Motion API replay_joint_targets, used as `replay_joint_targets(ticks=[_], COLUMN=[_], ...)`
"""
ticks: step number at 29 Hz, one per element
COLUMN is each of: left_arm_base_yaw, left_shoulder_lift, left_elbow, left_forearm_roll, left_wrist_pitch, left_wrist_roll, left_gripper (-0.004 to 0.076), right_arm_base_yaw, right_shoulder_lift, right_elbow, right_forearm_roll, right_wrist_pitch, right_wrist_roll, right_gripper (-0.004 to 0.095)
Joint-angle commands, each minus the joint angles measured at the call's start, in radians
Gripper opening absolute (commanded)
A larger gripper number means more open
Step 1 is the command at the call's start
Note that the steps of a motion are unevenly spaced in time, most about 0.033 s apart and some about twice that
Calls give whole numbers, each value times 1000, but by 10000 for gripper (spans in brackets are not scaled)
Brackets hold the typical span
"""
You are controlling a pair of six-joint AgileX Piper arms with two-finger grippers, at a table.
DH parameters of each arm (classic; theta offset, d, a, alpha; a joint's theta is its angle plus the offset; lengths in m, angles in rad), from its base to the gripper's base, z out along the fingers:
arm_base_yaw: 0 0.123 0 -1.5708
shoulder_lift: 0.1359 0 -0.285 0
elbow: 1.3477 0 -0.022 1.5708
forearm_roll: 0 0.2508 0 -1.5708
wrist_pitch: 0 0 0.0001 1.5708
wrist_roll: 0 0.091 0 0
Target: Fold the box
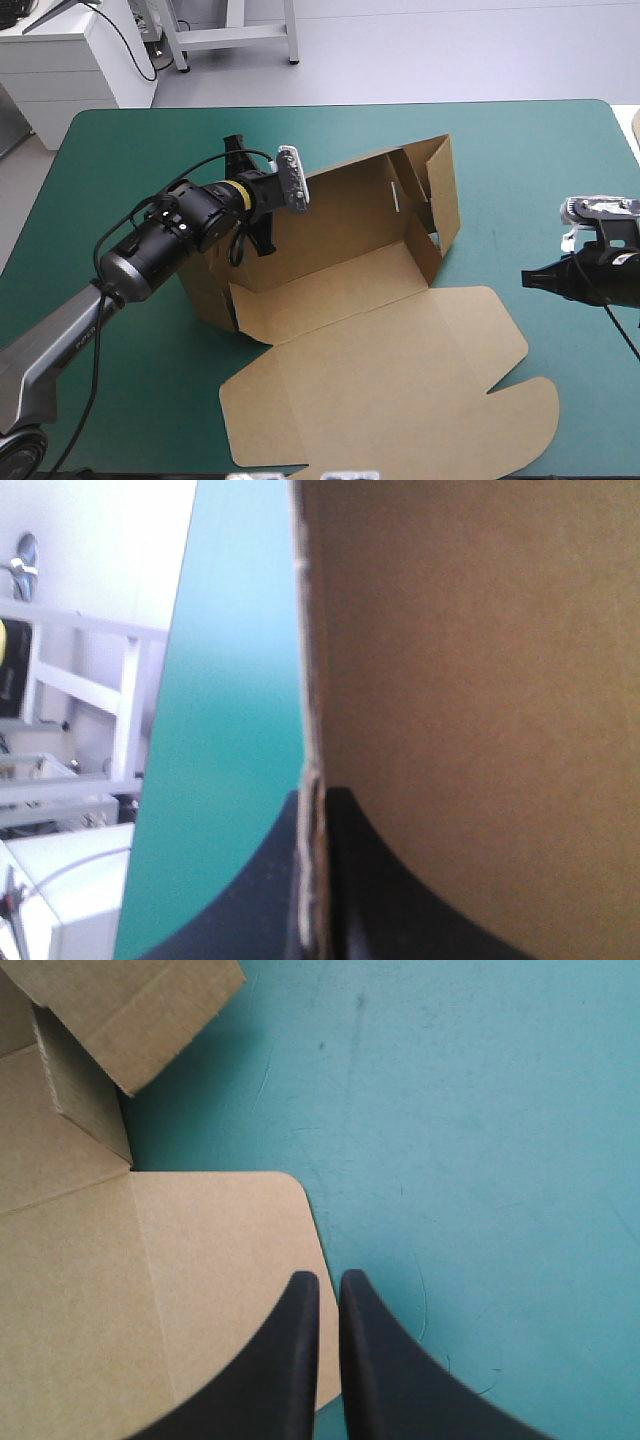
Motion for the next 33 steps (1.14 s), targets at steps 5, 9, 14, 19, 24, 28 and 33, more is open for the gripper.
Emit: replay_joint_targets(ticks=[5, 9, 14, 19, 24, 28, 33], left_arm_base_yaw=[-139, -212, -277, -316, -353, -364, -364], left_shoulder_lift=[-37, -35, -10, 49, 91, 103, 103], left_elbow=[-38, -38, -38, -38, -38, -38, -38], left_forearm_roll=[144, 224, 288, 343, 459, 551, 547], left_wrist_pitch=[-160, -179, -181, -178, -176, -172, -152], left_wrist_roll=[4, 4, 3, -4, -107, -192, -192], left_gripper=[-8, -8, -8, -8, -8, -8, -8], right_arm_base_yaw=[-8, -8, -8, -8, -8, -8, -8], right_shoulder_lift=[-7, -7, -7, -7, -7, 3, 96], right_elbow=[-25, -25, -25, -25, -27, -48, -179], right_forearm_roll=[24, 33, 35, 35, 35, 43, 49], right_wrist_pitch=[-36, -36, -43, -99, -166, -213, -218], right_wrist_roll=[-9, -9, -16, -24, -20, -15, -15], right_gripper=[50, 51, 51, 51, 51, 51, 51])
